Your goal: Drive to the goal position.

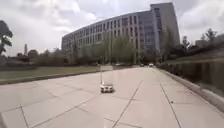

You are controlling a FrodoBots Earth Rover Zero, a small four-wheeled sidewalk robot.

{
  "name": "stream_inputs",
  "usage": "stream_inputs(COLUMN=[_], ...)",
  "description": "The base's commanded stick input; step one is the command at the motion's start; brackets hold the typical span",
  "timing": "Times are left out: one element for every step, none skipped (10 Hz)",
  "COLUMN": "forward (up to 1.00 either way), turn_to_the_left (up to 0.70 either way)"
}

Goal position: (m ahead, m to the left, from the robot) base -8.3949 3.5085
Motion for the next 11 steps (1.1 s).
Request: stream_inputs(forward=[0.06,0.06,0.06,0.06,0.09,0.37,1.0,1.0,1.0,1.0,1.0], turn_to_the_left=[0.01,0.0,0.01,0.0,0.0,0.12,0.4,0.4,0.4,0.4,0.4])
